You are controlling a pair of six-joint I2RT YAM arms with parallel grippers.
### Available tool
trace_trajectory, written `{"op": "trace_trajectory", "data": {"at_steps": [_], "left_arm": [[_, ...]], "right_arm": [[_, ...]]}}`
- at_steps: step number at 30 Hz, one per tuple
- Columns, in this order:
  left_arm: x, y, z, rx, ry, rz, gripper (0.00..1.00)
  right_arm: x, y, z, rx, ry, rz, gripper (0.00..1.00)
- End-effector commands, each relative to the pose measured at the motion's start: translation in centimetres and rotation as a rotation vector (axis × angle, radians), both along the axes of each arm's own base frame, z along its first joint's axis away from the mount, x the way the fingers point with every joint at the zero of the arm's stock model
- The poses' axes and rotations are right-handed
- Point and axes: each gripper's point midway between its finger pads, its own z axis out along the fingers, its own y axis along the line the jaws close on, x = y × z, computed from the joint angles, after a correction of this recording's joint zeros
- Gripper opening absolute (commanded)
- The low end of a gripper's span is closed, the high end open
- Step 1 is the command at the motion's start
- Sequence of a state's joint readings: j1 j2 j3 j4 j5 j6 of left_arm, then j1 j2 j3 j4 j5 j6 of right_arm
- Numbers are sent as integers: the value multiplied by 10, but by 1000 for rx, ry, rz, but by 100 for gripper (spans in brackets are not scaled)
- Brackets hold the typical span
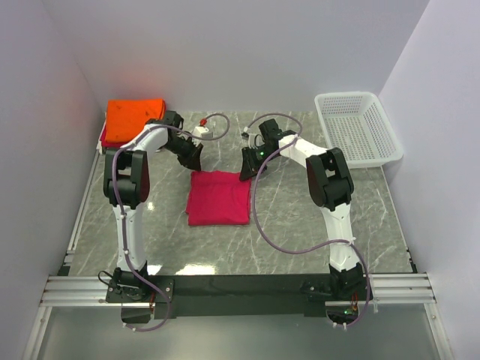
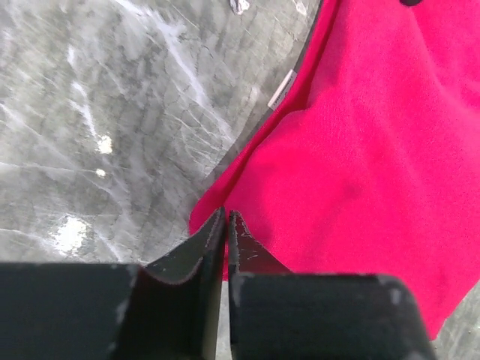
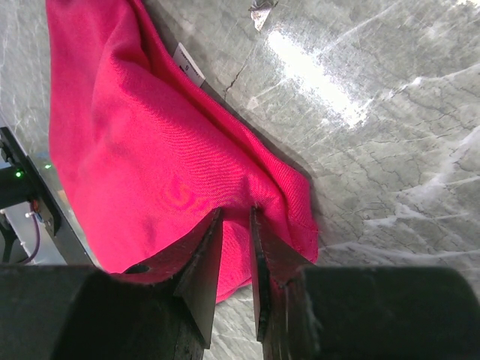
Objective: Fold and stack the t-shirts
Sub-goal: Fold the tshirt
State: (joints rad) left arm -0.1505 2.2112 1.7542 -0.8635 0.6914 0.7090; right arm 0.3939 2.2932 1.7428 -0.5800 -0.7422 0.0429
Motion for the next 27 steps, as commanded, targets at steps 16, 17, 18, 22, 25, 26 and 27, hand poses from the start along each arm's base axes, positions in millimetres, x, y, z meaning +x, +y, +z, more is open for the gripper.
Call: {"op": "trace_trajectory", "data": {"at_steps": [16,17,18,22,25,26,27], "left_arm": [[10,9,23,-35,16,49,40],[8,8,18,-42,37,50,42],[8,7,17,-45,46,51,43],[4,4,11,-59,86,56,41],[5,3,8,-63,97,59,37],[5,3,7,-62,98,57,36],[4,3,6,-62,106,56,33]], "right_arm": [[3,-8,-6,-51,-35,1,28],[4,-9,-5,-51,-37,0,28],[3,-9,-6,-53,-35,0,28],[3,-9,-4,-52,-36,0,28],[3,-9,-6,-53,-32,1,28],[2,-9,-7,-52,-28,1,28],[4,-9,-7,-51,-31,0,28]]}}
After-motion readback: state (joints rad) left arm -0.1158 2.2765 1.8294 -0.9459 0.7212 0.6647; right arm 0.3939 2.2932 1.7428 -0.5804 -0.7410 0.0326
